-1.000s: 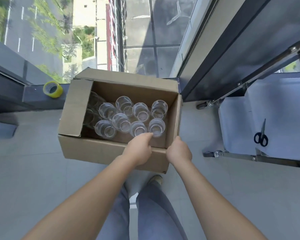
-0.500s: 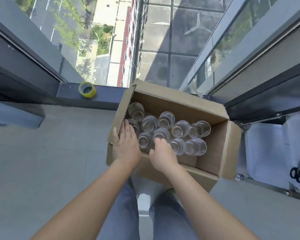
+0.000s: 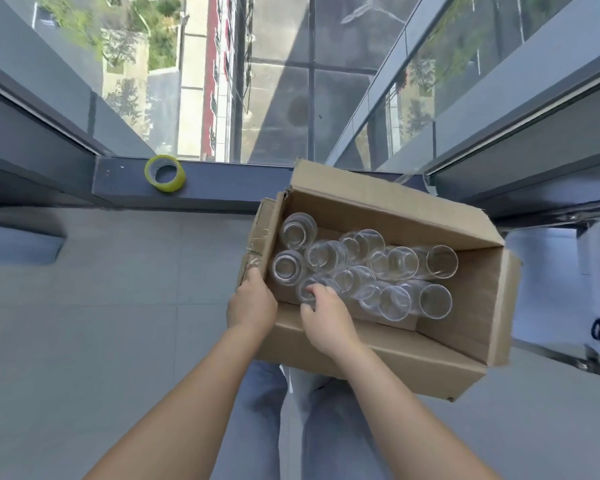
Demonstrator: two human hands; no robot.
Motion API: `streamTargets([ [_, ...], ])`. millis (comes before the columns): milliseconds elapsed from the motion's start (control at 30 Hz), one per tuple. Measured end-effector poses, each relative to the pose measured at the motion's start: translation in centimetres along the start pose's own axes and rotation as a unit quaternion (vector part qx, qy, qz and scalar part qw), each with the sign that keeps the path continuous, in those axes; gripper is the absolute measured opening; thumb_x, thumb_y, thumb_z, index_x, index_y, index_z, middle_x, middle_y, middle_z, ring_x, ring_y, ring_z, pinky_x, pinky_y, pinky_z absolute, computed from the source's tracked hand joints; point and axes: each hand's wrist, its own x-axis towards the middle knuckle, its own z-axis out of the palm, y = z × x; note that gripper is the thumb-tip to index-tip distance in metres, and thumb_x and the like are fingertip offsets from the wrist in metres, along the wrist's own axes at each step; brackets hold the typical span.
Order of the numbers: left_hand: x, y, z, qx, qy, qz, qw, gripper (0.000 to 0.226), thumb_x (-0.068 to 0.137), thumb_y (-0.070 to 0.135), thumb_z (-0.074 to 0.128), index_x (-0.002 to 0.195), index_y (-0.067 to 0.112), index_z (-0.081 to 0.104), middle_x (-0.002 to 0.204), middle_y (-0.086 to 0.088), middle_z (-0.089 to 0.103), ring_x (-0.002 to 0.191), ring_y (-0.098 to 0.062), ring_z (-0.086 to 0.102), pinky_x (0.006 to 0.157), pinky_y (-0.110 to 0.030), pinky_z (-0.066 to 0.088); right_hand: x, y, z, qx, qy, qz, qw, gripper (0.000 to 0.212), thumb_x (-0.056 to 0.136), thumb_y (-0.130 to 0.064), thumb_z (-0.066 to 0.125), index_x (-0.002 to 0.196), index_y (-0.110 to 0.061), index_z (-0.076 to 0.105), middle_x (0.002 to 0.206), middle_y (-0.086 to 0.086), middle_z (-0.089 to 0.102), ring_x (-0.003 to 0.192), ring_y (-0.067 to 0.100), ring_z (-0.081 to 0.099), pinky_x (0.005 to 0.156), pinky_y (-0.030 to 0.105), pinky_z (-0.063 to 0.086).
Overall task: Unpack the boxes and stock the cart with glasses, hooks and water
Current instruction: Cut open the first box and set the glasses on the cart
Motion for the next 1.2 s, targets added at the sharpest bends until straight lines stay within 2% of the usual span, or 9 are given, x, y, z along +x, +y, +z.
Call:
streamTargets([
  [133,0.1,-0.2,-0.4,0.027,0.032,0.043,0.998,0.042,0.090,0.015,0.050,0.129,0.003,0.040,0.123,-0.017,0.053,0.111,-0.036,0.050,0.089,-0.040,0.041,0.5,1.1,-0.8,0.044,0.037,0.003,0.998,0.034,0.095,-0.013,0.043,0.128,-0.010,0.051,0.129,0.006,0.051,0.116,0.020,0.049,0.096,0.028,0.037],
  [233,-0.8,1.3,0.6,0.055,0.164,0.201,0.964,0.057,0.069,0.012,0.058,0.124,-0.005,0.053,0.116,-0.021,0.056,0.104,-0.040,0.057,0.089,-0.046,0.048,1.2,1.7,-1.7,0.074,0.073,0.008,0.995,0.030,0.095,-0.013,0.044,0.123,-0.010,0.055,0.124,0.006,0.055,0.113,0.020,0.051,0.096,0.030,0.040],
  [300,-1.6,2.8,1.4,0.042,0.132,0.265,0.954,0.052,0.074,0.012,0.051,0.123,-0.004,0.055,0.122,-0.020,0.056,0.109,-0.038,0.056,0.091,-0.043,0.048,1.7,2.0,-2.3,0.084,0.092,0.007,0.992,0.029,0.095,-0.013,0.044,0.121,-0.009,0.057,0.121,0.006,0.056,0.110,0.020,0.052,0.093,0.028,0.041],
  [433,0.2,4.4,3.1,0.072,0.027,0.109,0.991,0.074,0.088,0.012,0.054,0.148,0.005,0.010,0.153,-0.014,0.012,0.140,-0.029,0.017,0.111,-0.033,0.023,3.5,2.4,-3.4,0.073,0.108,-0.021,0.991,0.029,0.094,-0.013,0.047,0.121,-0.008,0.057,0.120,0.006,0.056,0.111,0.020,0.051,0.092,0.026,0.039],
  [567,2.5,4.6,4.4,0.122,0.036,0.052,0.990,0.074,0.094,0.012,0.048,0.148,0.003,-0.002,0.155,-0.016,0.006,0.142,-0.027,0.014,0.112,-0.032,0.020,6.5,1.9,-4.2,0.009,0.104,-0.082,0.991,0.033,0.093,-0.018,0.050,0.124,-0.008,0.054,0.123,0.008,0.055,0.119,0.023,0.046,0.101,0.033,0.037],
  [800,3.4,4.9,5.9,0.213,0.086,0.070,0.971,0.058,0.097,0.008,0.031,0.148,0.003,0.005,0.148,-0.019,0.020,0.135,-0.030,0.026,0.106,-0.033,0.028,9.3,1.8,-4.3,-0.069,0.063,-0.151,0.984,0.036,0.094,-0.017,0.049,0.129,-0.008,0.049,0.129,0.009,0.050,0.122,0.025,0.040,0.103,0.031,0.030],
  [967,4.4,5.1,5.5,0.232,0.163,0.111,0.953,0.042,0.078,0.008,0.031,0.100,0.009,0.066,0.088,-0.007,0.058,0.077,-0.021,0.061,0.059,-0.028,0.049,10.6,2.4,-5.0,-0.131,0.061,-0.186,0.972,0.042,0.093,-0.019,0.050,0.134,-0.010,0.045,0.134,0.010,0.045,0.123,0.027,0.037,0.103,0.034,0.029],
  [1033,3.9,4.9,5.3,0.172,0.103,0.063,0.978,0.030,0.085,0.008,0.048,0.114,0.005,0.055,0.105,-0.011,0.053,0.092,-0.026,0.059,0.070,-0.031,0.050,11.3,2.3,-5.2,-0.136,0.050,-0.200,0.969,0.046,0.093,-0.021,0.053,0.137,-0.012,0.042,0.137,0.010,0.044,0.124,0.028,0.037,0.104,0.035,0.030],
  [1200,1.3,4.3,4.6,0.114,0.113,0.079,0.984,0.079,0.072,0.032,0.078,0.132,0.003,0.035,0.118,-0.013,0.040,0.103,-0.026,0.050,0.078,-0.030,0.047,12.6,1.2,-5.1,-0.179,-0.003,-0.223,0.958,0.047,0.095,-0.023,0.051,0.140,-0.018,0.039,0.139,0.015,0.038,0.127,0.032,0.034,0.104,0.039,0.030],
])
